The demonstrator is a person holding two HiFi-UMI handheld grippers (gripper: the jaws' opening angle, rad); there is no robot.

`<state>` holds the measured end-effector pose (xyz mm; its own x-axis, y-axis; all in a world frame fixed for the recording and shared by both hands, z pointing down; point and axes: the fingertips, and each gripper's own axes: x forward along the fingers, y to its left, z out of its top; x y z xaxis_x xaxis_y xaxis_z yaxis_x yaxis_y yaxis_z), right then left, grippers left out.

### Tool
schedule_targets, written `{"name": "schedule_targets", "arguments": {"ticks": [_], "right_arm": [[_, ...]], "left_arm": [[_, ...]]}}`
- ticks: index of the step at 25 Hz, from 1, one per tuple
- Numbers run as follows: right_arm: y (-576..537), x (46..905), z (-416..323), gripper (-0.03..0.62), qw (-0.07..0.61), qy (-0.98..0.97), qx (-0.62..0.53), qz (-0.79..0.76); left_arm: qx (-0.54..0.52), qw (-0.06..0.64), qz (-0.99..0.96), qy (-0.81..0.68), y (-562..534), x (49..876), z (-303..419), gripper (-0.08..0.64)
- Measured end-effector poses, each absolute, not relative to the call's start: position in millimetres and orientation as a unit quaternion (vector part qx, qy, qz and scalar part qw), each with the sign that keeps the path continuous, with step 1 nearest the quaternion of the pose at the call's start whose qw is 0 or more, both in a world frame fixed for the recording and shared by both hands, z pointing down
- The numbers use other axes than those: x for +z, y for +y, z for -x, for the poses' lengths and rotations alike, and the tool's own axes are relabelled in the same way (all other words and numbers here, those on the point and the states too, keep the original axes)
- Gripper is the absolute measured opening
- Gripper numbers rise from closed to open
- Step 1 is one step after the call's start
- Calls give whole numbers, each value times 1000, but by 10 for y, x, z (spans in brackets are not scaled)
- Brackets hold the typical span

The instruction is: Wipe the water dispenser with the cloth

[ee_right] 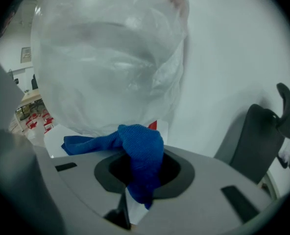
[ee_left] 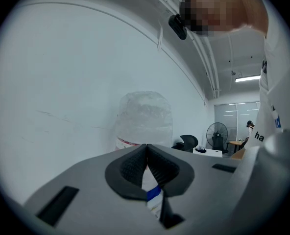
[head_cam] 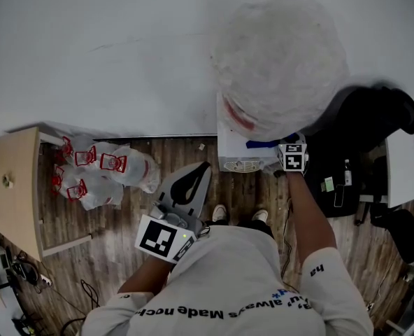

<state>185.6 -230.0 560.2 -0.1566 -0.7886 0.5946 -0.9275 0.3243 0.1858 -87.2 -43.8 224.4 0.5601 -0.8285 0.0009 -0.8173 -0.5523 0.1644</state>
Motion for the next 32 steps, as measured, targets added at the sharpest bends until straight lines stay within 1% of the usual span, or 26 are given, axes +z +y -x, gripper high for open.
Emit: {"name": "schedule_targets", "arguments": {"ticks": [5,14,25,32], "right_arm": [[-2370,5743,-1821,84,309,-763,122,-555],[-2274,5711,-1722,77,345,-772,94,-525],[-2024,5748,-1652,75,348,-783,59,-512],[-1826,5758,-1648,74,351,-784,58,-509]], "left_arm": [[-36,75,-876,-475,-515,2252,879,20],[-38,75,-879,-469,-489,2240,782,20],[-40,71,-879,-469,-388,2222,795,20],[-41,69,-878,-471,-320,2209,820,20]]}}
